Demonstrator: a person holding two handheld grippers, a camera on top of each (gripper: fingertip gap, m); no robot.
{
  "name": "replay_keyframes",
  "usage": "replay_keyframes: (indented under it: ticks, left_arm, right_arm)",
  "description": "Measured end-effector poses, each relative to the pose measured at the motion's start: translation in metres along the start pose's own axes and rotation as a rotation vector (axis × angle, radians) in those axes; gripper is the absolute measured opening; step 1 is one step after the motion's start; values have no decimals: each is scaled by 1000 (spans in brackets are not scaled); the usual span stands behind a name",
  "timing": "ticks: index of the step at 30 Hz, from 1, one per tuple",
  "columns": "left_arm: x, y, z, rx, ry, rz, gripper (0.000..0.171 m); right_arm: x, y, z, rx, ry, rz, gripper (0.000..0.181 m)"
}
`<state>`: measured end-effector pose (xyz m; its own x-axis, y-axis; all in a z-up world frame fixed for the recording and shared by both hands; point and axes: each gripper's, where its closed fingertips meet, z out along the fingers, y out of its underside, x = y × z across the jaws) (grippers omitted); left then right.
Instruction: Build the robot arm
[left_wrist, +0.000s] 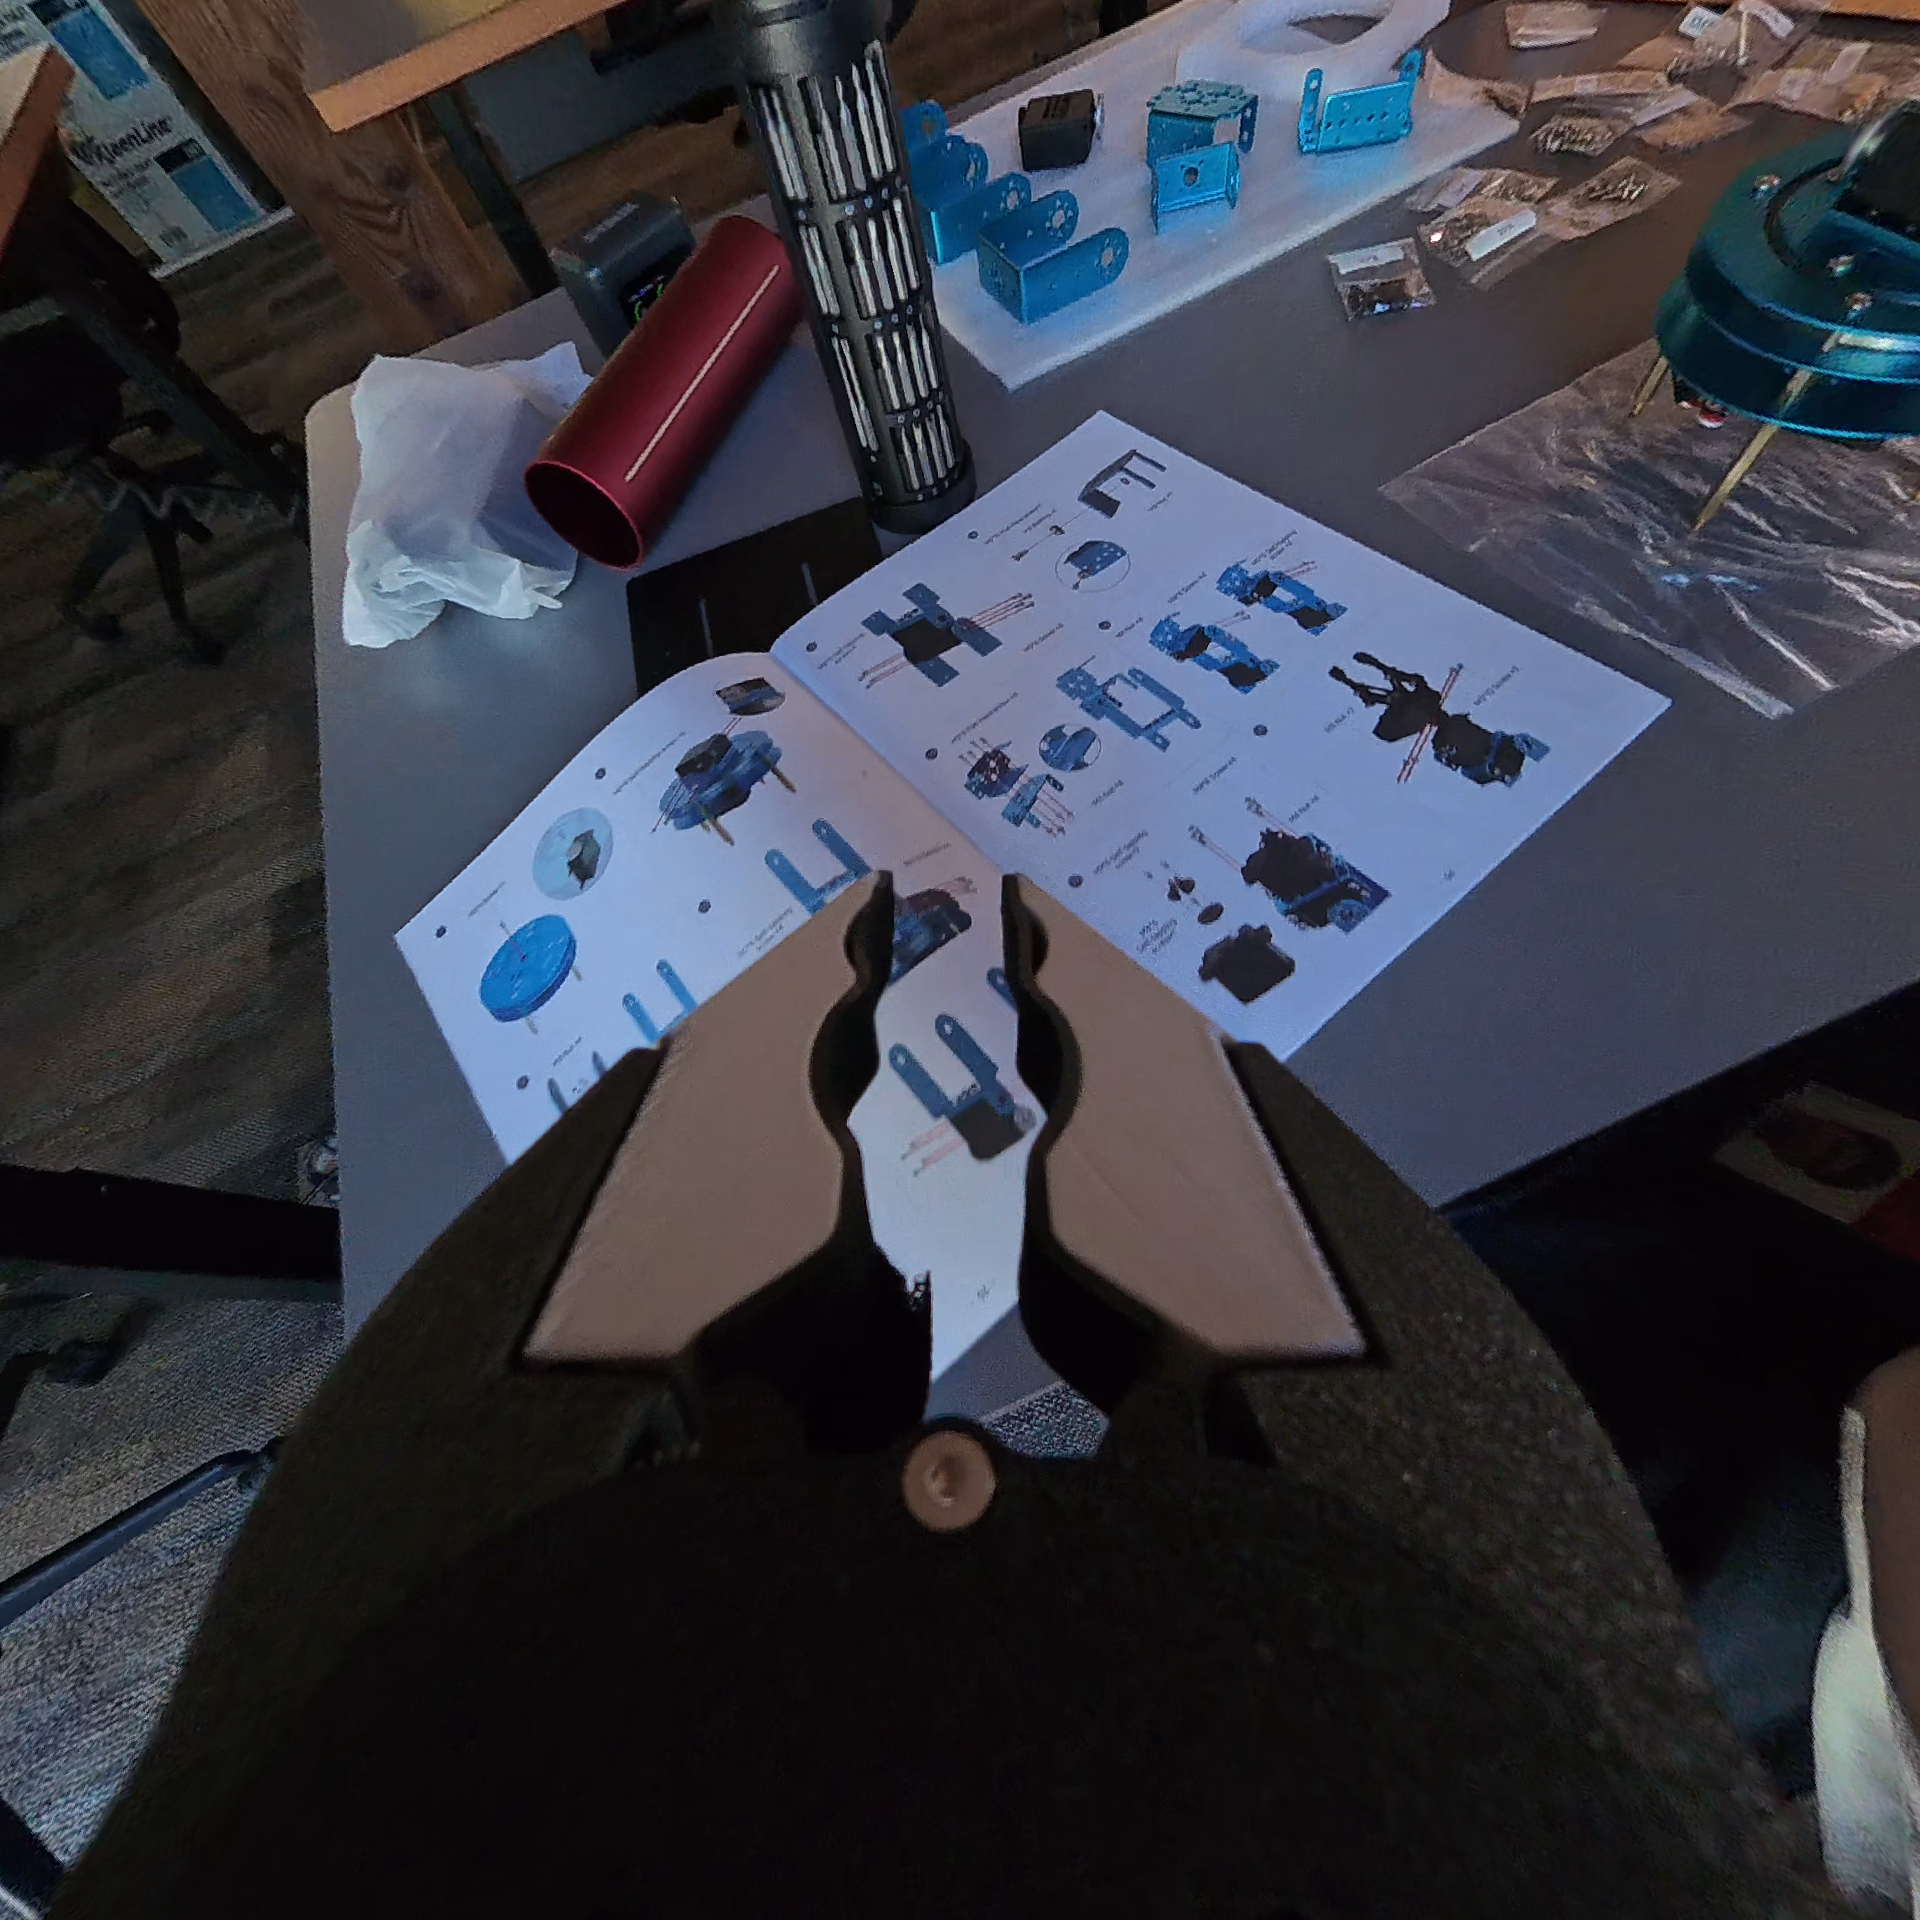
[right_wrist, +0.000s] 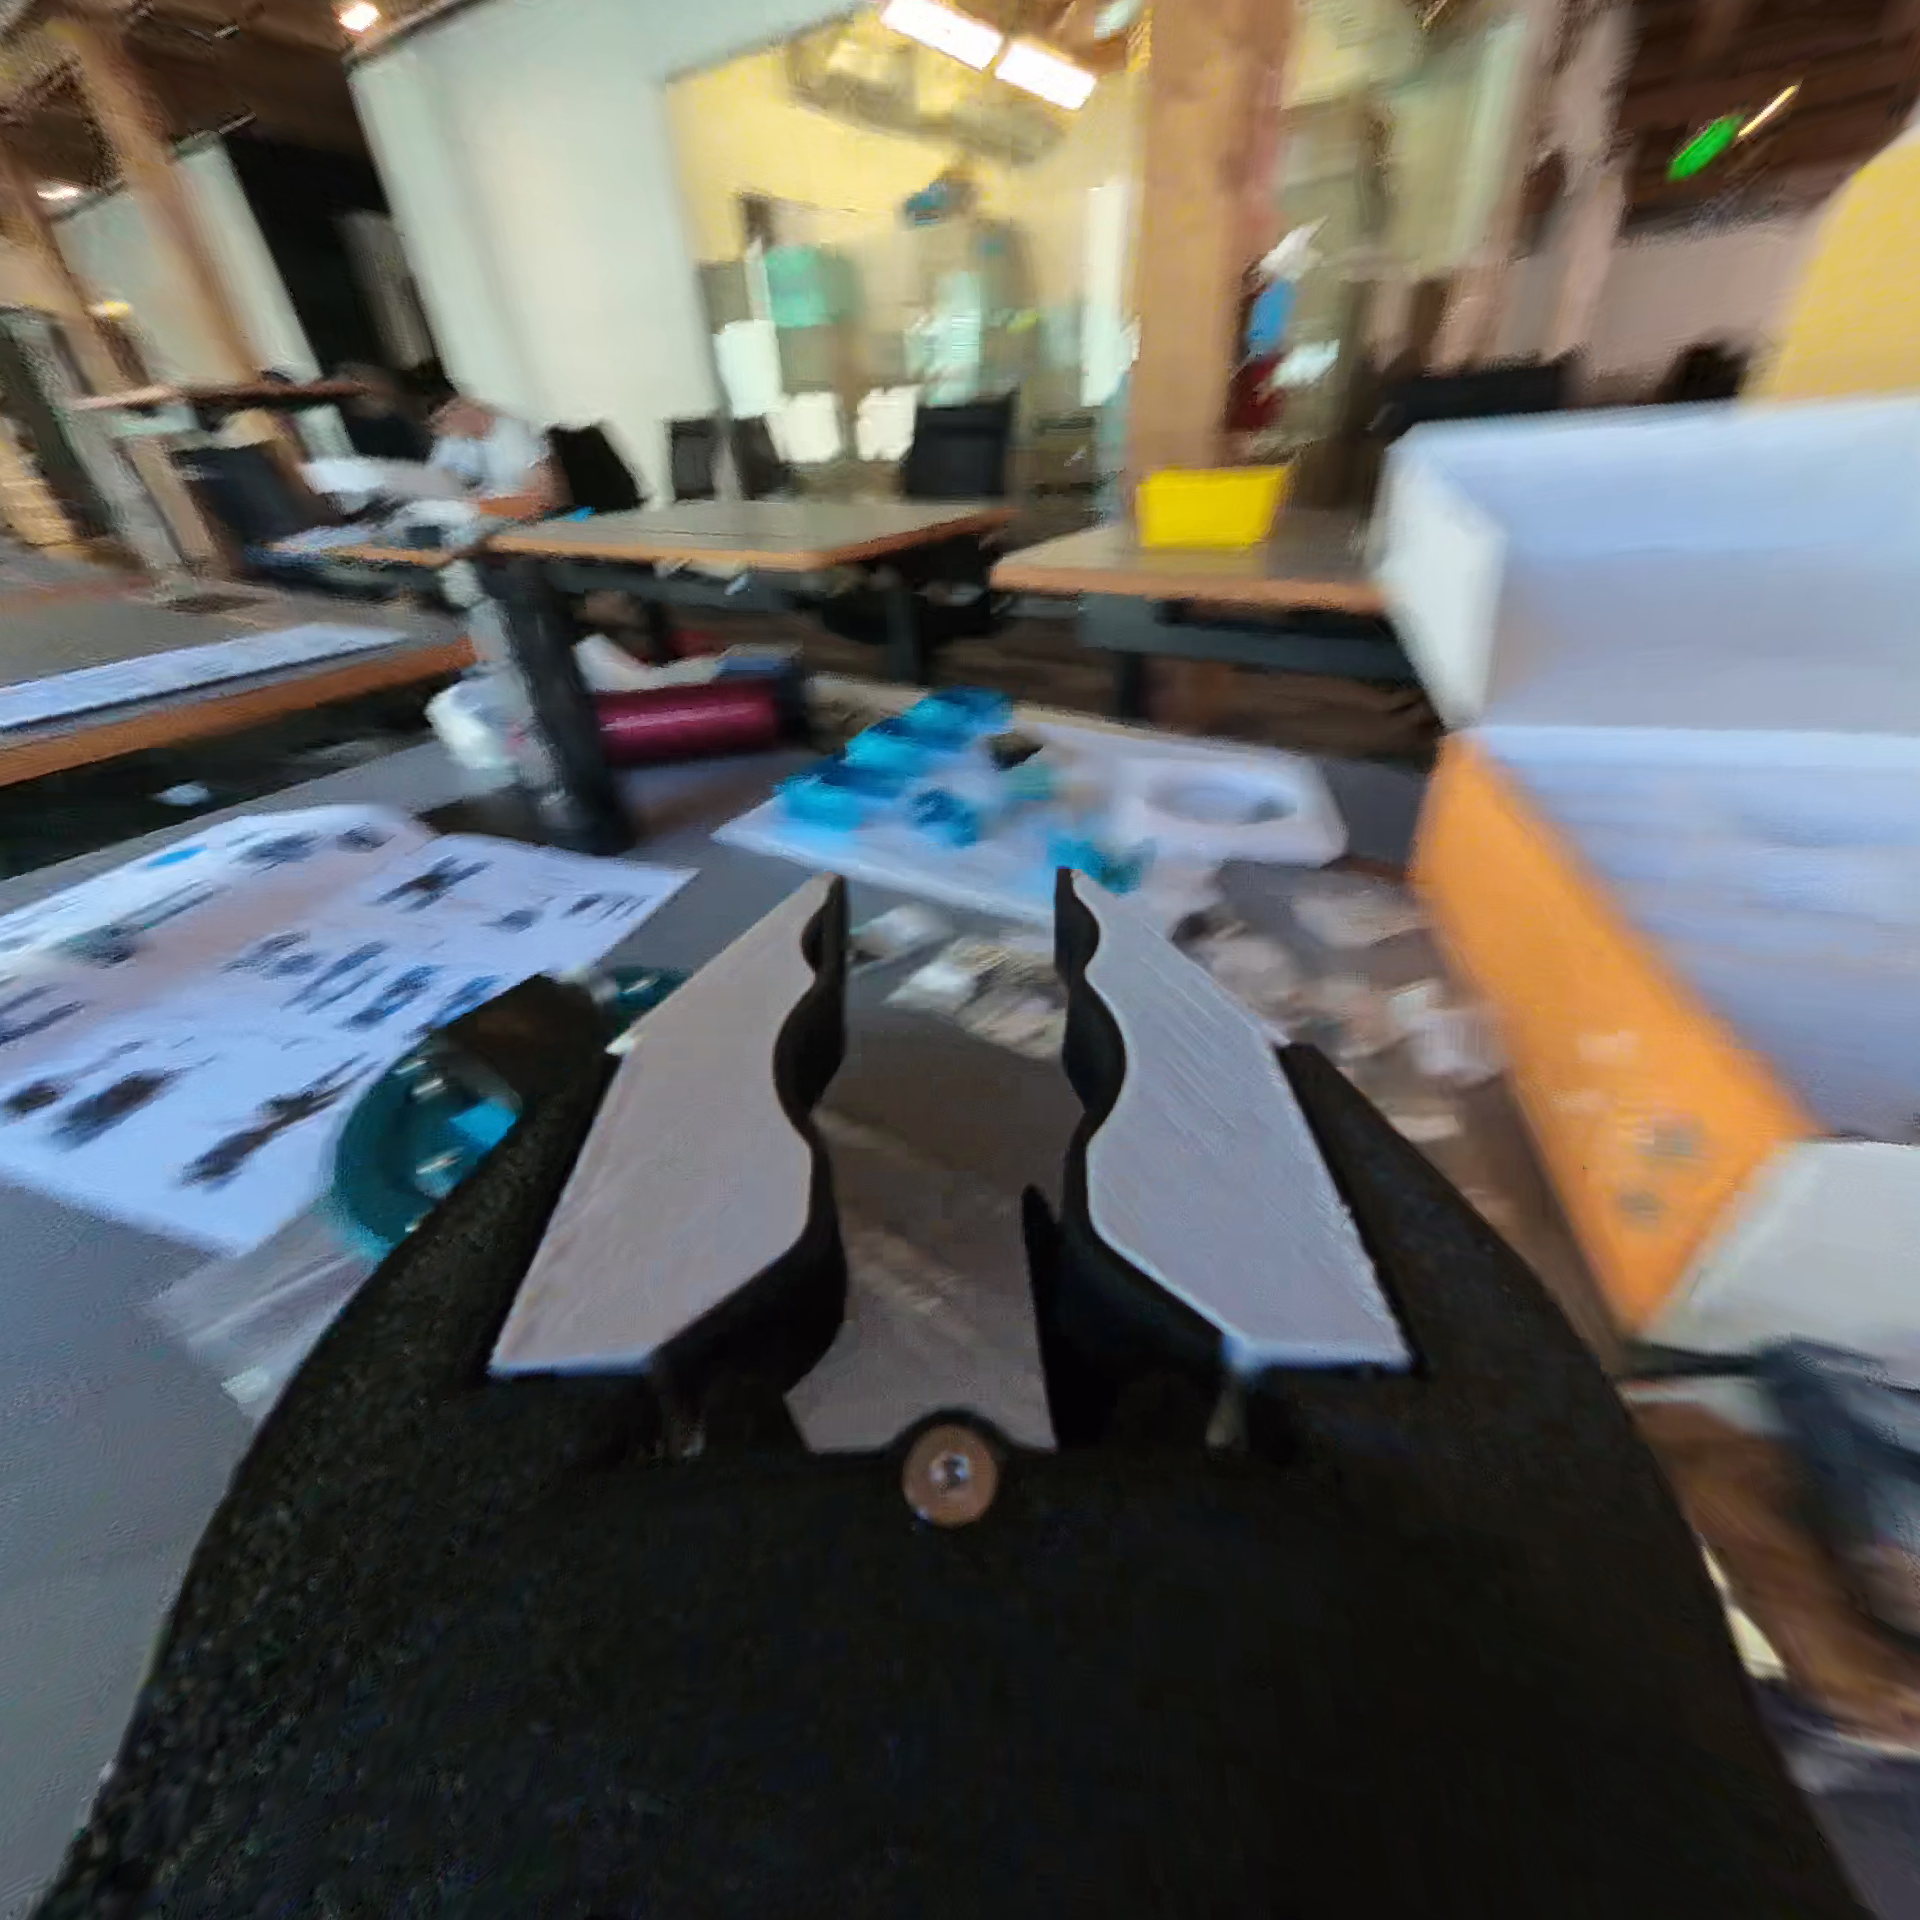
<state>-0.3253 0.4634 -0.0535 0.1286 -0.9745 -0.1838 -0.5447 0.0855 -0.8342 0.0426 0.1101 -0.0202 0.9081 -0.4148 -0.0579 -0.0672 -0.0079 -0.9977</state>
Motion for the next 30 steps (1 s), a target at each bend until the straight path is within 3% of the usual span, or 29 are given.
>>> replay_keyframes:
  ticks: [3, 6, 9, 11, 15, 22, 27, 30]
  left_arm:
    - [-3, 12, -26, 24, -11, 5, 20]
    - [-18, 29, -44, 7, -65, -15, 20]
    - [-34, 38, -58, 5, -121, -42, 20]
    - [-37, 38, -63, 16, -117, -35, 20]
    - [-39, 46, -68, 4, -102, -8, 20]
    - [-27, 53, -79, 23, -9, 27, 20]
    - [-19, 50, -61, 24, 27, 3, 20]
    - [4, 35, -36, 95, 74, -67, 20]
  right_arm:
    - [-40, 33, 12, -111, -72, 38, 52]
    - [-52, 28, -3, 47, -50, 43, 30]
    - [-58, 45, -5, 21, 2, -28, 35]
    - [-68, 39, -10, 55, 9, -97, 33]
    - [-68, 40, -11, 59, 84, -217, 28]
    - [-54, 54, -1, -22, 72, -79, 33]
    - [-76, 59, -3, -48, -60, -45, 31]
    - [-82, 61, -11, -64, -117, 12, 35]
